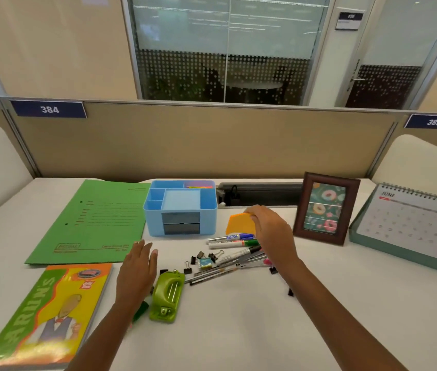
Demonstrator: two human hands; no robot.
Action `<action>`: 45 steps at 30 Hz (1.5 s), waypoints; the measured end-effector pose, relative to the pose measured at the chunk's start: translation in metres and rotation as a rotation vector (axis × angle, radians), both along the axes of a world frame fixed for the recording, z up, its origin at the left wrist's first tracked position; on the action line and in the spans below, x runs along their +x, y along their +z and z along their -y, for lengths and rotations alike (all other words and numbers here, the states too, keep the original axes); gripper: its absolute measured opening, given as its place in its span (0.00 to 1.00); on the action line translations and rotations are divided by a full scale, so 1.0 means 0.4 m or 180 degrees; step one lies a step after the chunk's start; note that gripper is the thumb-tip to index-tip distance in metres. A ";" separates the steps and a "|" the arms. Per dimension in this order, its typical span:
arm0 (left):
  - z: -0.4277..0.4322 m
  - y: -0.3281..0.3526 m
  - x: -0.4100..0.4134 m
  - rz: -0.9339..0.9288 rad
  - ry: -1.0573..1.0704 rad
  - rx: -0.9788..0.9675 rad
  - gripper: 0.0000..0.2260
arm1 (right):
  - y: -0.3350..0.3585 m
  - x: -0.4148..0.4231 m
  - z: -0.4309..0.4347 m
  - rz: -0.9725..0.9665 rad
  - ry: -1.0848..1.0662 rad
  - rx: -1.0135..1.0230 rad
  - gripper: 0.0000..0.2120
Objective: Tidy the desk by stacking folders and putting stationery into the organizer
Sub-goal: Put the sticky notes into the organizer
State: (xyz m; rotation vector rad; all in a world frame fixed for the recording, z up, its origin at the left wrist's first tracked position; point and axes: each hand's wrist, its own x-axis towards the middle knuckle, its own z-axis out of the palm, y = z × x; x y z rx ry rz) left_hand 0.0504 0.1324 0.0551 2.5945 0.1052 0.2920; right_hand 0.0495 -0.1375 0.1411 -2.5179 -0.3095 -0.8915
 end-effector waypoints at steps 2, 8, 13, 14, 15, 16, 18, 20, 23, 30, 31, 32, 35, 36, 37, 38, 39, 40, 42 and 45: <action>-0.032 -0.012 0.014 -0.0038 -0.0023 0.0121 0.17 | 0.015 0.039 -0.042 0.0267 -0.0093 -0.0150 0.17; -0.107 -0.085 0.058 -0.0172 -0.0312 0.0547 0.23 | 0.036 0.149 -0.130 0.0337 -0.0041 0.0214 0.10; -0.133 -0.135 0.101 -0.0140 -0.0415 0.1016 0.23 | 0.047 0.220 -0.165 0.0445 -0.0075 0.0243 0.09; -0.135 -0.141 0.105 -0.0044 -0.0473 0.1101 0.23 | 0.050 0.234 -0.168 0.0496 -0.0114 0.0230 0.08; -0.136 -0.144 0.109 -0.0024 -0.0548 0.1138 0.26 | 0.051 0.248 -0.170 0.0540 -0.0163 0.0210 0.08; -0.137 -0.149 0.113 -0.0024 -0.0596 0.1141 0.28 | 0.052 0.263 -0.171 0.0579 -0.0213 0.0206 0.07; -0.134 -0.155 0.118 -0.0025 -0.0632 0.1055 0.28 | 0.050 0.293 -0.171 0.0618 -0.0317 0.0277 0.07; -0.122 -0.154 0.125 -0.0061 -0.0683 0.0875 0.27 | 0.046 0.322 -0.171 0.0608 -0.0387 0.0370 0.08; -0.105 -0.160 0.130 -0.0072 -0.0733 0.0666 0.27 | 0.037 0.364 -0.172 0.0583 -0.0415 0.0386 0.09; -0.102 -0.187 0.135 0.0341 -0.0438 0.0590 0.27 | 0.001 0.445 -0.198 0.0399 -0.0350 0.0285 0.10; -0.101 -0.192 0.137 0.0379 -0.0428 0.0595 0.27 | -0.006 0.454 -0.203 0.0362 -0.0363 0.0218 0.09; -0.101 -0.196 0.138 0.0425 -0.0414 0.0594 0.27 | -0.013 0.461 -0.207 0.0324 -0.0381 0.0150 0.08; -0.099 -0.202 0.139 0.0551 -0.0401 0.0573 0.27 | -0.039 0.478 -0.213 -0.0023 -0.0432 0.0076 0.09; -0.098 -0.203 0.140 0.0573 -0.0402 0.0564 0.27 | -0.050 0.484 -0.214 -0.0172 -0.0449 0.0079 0.10; -0.098 -0.203 0.141 0.0591 -0.0404 0.0556 0.27 | -0.060 0.490 -0.215 -0.0307 -0.0452 0.0075 0.11; -0.097 -0.204 0.142 0.0612 -0.0410 0.0550 0.27 | -0.068 0.495 -0.216 -0.0436 -0.0440 0.0058 0.11; -0.096 -0.205 0.143 0.0637 -0.0415 0.0543 0.28 | -0.075 0.498 -0.217 -0.0570 -0.0420 0.0021 0.12; -0.096 -0.207 0.144 0.0659 -0.0420 0.0531 0.28 | -0.081 0.499 -0.218 -0.0710 -0.0390 -0.0038 0.13; -0.097 -0.210 0.144 0.0697 -0.0427 0.0500 0.30 | -0.097 0.498 -0.215 -0.0965 -0.0295 -0.0118 0.14; -0.096 -0.209 0.143 0.0680 -0.0426 0.0507 0.28 | -0.111 0.476 -0.210 -0.0935 -0.0153 0.0047 0.14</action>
